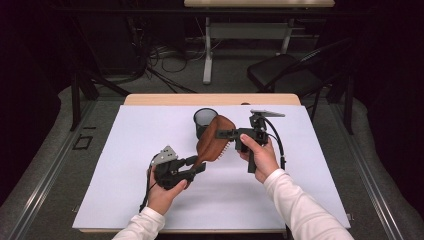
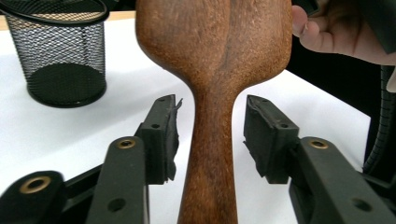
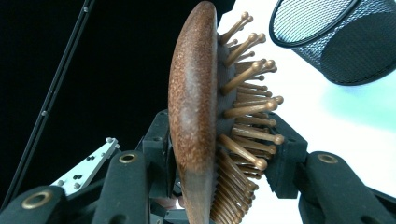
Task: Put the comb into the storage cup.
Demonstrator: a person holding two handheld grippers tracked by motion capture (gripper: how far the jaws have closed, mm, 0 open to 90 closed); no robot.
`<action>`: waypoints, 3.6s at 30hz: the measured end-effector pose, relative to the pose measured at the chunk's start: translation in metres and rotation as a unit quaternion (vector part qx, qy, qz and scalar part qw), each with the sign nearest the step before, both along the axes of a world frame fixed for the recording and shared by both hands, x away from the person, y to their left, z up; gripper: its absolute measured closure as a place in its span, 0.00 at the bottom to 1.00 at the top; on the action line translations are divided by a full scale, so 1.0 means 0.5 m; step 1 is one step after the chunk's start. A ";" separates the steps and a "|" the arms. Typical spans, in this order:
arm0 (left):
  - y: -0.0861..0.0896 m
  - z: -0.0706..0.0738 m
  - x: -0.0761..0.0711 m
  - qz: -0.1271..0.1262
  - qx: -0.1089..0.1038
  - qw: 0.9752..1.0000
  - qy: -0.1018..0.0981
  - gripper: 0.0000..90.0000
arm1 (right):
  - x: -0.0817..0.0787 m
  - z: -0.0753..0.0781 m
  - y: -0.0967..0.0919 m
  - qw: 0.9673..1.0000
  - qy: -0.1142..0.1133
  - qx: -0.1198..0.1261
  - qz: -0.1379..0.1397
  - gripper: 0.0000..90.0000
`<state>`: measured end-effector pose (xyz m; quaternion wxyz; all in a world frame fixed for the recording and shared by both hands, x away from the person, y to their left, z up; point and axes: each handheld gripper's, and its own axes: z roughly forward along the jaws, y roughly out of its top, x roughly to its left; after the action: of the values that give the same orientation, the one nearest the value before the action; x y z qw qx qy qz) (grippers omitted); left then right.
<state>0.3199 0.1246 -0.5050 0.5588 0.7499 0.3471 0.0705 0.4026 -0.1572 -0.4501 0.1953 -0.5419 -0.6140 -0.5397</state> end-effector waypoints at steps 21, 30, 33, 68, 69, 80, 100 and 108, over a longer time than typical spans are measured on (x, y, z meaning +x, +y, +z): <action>0.015 0.009 0.002 0.024 -0.008 1.000 -0.011 0.53 | 0.006 -0.003 -0.033 1.000 -0.002 -0.001 -0.022 0.57; 0.021 0.009 0.009 0.052 0.007 0.998 -0.022 0.50 | 0.008 -0.005 -0.042 1.000 -0.004 0.001 -0.028 0.57; 0.023 0.013 0.010 0.061 0.013 0.998 -0.024 0.48 | 0.008 -0.004 -0.045 1.000 -0.005 -0.001 -0.030 0.58; 0.083 0.019 0.039 0.161 -0.001 0.987 -0.016 0.16 | 0.009 -0.001 -0.058 0.999 -0.014 -0.009 -0.043 0.58; 0.082 0.018 0.041 0.164 0.000 0.986 -0.014 0.16 | 0.009 0.000 -0.059 0.999 -0.015 -0.009 -0.043 0.58; 0.089 0.010 0.057 0.167 -0.013 0.986 0.012 0.00 | 0.015 0.002 -0.065 0.998 -0.015 -0.013 -0.053 0.57; 0.112 0.006 0.056 0.187 -0.004 0.982 0.020 0.00 | 0.028 0.064 -0.114 0.994 -0.042 -0.014 -0.104 0.57; 0.115 0.003 0.055 0.187 -0.005 0.982 0.020 0.00 | 0.051 0.091 -0.137 0.990 -0.049 -0.025 -0.128 0.57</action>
<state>0.3476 0.1822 -0.5035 0.5322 0.6700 0.4930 0.1571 0.4279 -0.2257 -0.4044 0.0804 -0.5936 -0.5612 -0.5712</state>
